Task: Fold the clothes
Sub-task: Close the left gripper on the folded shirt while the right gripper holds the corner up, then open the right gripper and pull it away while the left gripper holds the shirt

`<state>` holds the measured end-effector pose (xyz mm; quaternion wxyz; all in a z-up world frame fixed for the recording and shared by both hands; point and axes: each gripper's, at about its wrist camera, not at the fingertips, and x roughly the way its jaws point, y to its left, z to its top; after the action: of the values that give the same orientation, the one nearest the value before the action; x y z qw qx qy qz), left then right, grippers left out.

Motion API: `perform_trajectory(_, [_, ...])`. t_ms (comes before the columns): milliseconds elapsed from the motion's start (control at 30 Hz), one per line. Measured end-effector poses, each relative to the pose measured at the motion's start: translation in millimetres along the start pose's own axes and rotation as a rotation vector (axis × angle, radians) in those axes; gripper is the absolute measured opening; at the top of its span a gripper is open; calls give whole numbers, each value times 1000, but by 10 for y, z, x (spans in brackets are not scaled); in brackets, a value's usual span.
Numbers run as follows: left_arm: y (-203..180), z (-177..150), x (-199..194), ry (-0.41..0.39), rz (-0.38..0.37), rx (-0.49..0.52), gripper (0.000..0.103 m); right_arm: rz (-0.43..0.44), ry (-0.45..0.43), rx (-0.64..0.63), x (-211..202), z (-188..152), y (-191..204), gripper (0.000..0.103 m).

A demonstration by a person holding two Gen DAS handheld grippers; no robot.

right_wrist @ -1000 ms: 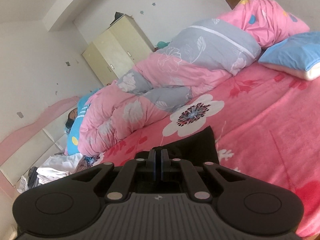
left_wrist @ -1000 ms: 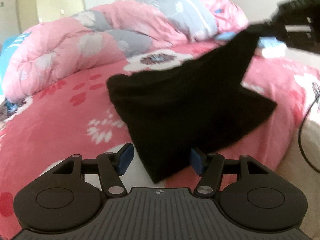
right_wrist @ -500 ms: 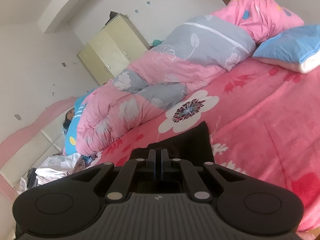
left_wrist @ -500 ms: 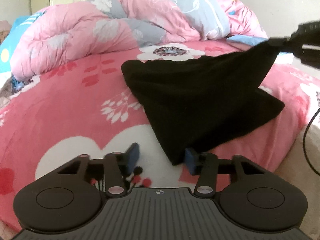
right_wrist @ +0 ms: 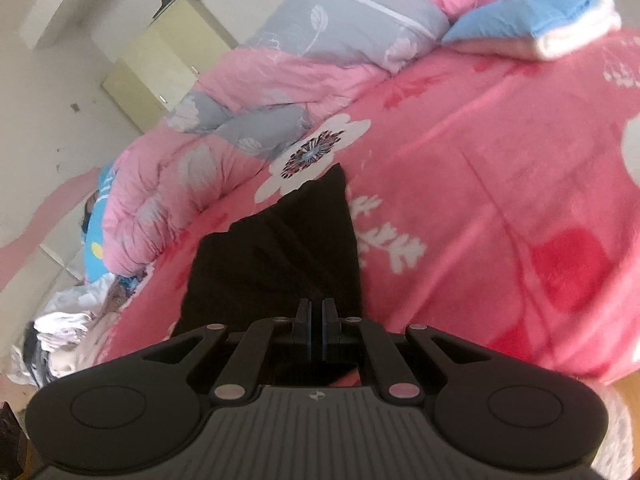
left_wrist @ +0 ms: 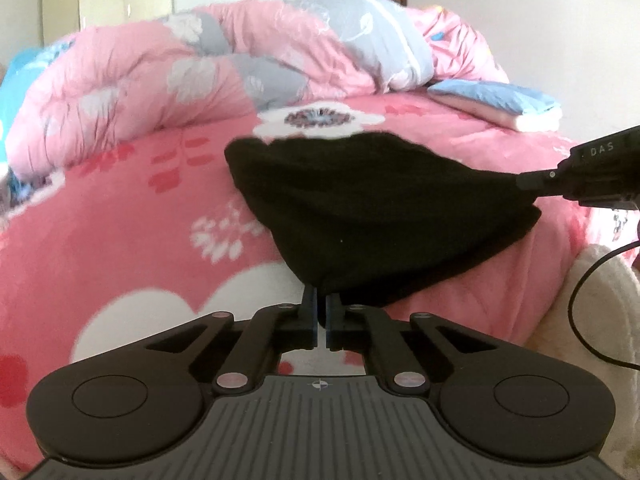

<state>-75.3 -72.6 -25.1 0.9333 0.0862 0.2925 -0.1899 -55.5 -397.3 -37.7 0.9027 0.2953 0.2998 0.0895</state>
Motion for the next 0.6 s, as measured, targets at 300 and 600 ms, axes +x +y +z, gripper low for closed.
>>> perform_trajectory(300, [29, -89, 109, 55, -26, 27, 1, -62, 57, -45, 133, -159, -78, 4])
perform_trajectory(600, [418, -140, -52, 84, -163, -115, 9, -44, 103, -93, 49, -19, -30, 13])
